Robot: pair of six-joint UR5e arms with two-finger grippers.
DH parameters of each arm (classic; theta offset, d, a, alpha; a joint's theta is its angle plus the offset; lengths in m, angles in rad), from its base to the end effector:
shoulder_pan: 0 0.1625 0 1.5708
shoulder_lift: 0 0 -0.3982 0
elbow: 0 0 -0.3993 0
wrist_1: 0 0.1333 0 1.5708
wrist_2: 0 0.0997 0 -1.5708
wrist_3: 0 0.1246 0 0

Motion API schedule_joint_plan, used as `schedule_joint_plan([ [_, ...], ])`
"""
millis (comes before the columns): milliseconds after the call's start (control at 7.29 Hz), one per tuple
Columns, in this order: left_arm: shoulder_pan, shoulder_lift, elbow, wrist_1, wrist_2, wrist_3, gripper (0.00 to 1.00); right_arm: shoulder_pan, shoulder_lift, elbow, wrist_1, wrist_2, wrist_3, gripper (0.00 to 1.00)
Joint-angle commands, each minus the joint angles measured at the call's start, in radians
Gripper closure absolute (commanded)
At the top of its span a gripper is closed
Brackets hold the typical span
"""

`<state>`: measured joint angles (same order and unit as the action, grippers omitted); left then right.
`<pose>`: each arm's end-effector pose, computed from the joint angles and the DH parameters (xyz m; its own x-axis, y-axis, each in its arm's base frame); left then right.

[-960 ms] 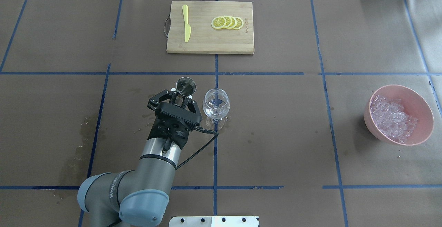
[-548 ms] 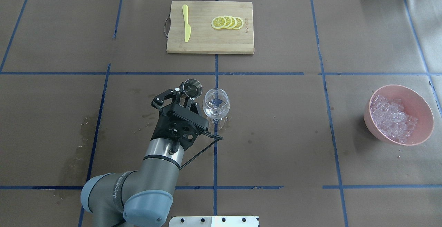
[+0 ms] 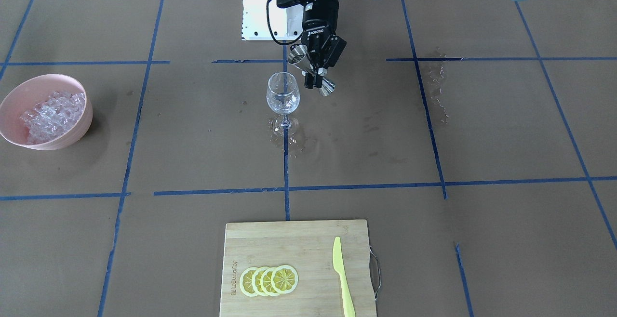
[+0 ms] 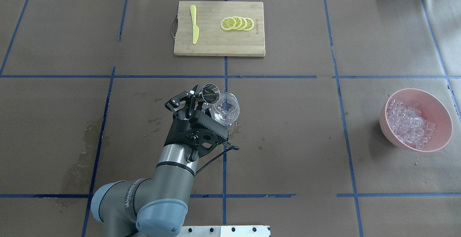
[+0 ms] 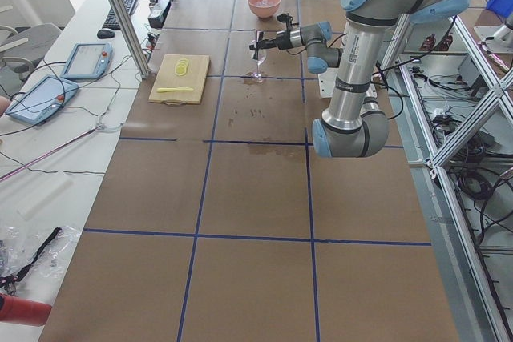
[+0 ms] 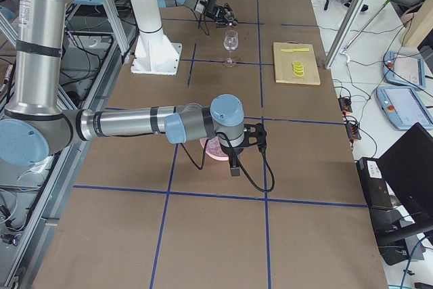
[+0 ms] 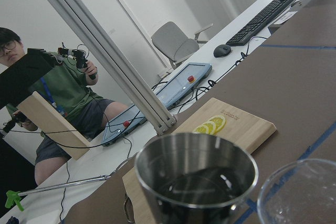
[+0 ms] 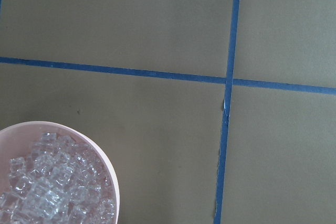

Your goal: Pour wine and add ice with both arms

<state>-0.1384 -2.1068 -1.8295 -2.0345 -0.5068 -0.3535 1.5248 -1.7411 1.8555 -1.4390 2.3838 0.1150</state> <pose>0.5324 -0.3187 0.1436 0.9413 0.3287 -0.0773 0.0229 0.1665 0.9858 0.0222 -0.4483 0.5681 0.6791 -0.0959 0.7278 -0.0335 0.9863 0.1613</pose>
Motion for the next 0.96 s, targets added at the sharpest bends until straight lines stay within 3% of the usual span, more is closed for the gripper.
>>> schedule_joint_plan([
  [0,0.0,-0.007,0.012,0.002,0.002,0.078,1.0,0.0,0.0,0.002,0.0,0.0,0.0,0.0],
  [823,-0.006,-0.027,0.032,0.003,0.04,0.33,1.0,0.0,0.0,0.007,0.0,0.0,0.0,0.0],
])
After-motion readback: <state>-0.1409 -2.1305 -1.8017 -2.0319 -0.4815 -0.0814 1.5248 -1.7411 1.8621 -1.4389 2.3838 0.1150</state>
